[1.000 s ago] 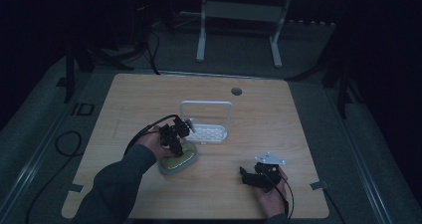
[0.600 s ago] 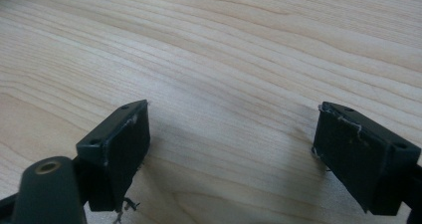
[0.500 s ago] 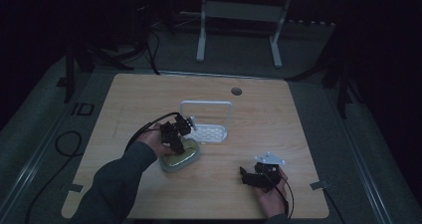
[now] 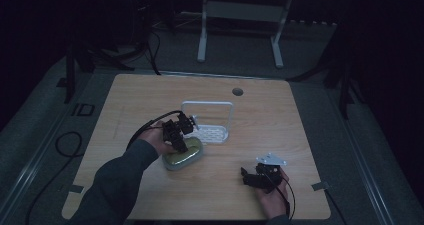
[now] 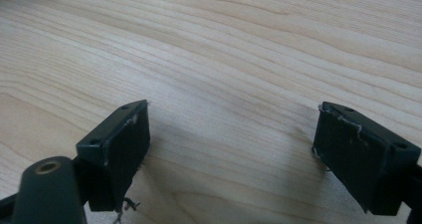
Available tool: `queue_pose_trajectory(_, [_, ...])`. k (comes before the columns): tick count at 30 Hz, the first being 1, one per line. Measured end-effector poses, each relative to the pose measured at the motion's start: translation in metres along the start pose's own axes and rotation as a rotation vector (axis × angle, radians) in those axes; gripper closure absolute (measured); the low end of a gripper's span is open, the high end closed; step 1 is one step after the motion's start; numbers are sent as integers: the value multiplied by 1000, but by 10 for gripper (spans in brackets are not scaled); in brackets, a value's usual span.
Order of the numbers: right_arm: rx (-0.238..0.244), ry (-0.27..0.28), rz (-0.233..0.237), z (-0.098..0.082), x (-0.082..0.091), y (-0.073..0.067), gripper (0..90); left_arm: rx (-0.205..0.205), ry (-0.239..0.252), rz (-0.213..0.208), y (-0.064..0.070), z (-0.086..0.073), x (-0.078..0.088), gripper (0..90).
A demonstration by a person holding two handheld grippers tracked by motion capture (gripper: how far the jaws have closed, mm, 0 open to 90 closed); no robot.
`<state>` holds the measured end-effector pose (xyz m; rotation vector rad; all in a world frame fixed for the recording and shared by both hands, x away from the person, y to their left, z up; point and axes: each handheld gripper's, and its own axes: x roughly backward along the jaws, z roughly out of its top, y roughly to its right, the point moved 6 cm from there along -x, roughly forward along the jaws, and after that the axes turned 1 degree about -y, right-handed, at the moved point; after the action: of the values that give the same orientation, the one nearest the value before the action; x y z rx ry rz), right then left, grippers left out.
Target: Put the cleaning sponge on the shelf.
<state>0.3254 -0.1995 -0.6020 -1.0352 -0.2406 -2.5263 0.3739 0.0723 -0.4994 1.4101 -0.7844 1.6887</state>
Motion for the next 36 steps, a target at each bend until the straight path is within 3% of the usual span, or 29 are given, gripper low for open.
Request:
queue_pose_trajectory(16, [2,1,-1,0,0,0,143,-49,19,19,0,9,5,714])
queue_pose_trajectory(36, [2,1,-1,0,0,0,143,-75,38,42,-9,17,14,714])
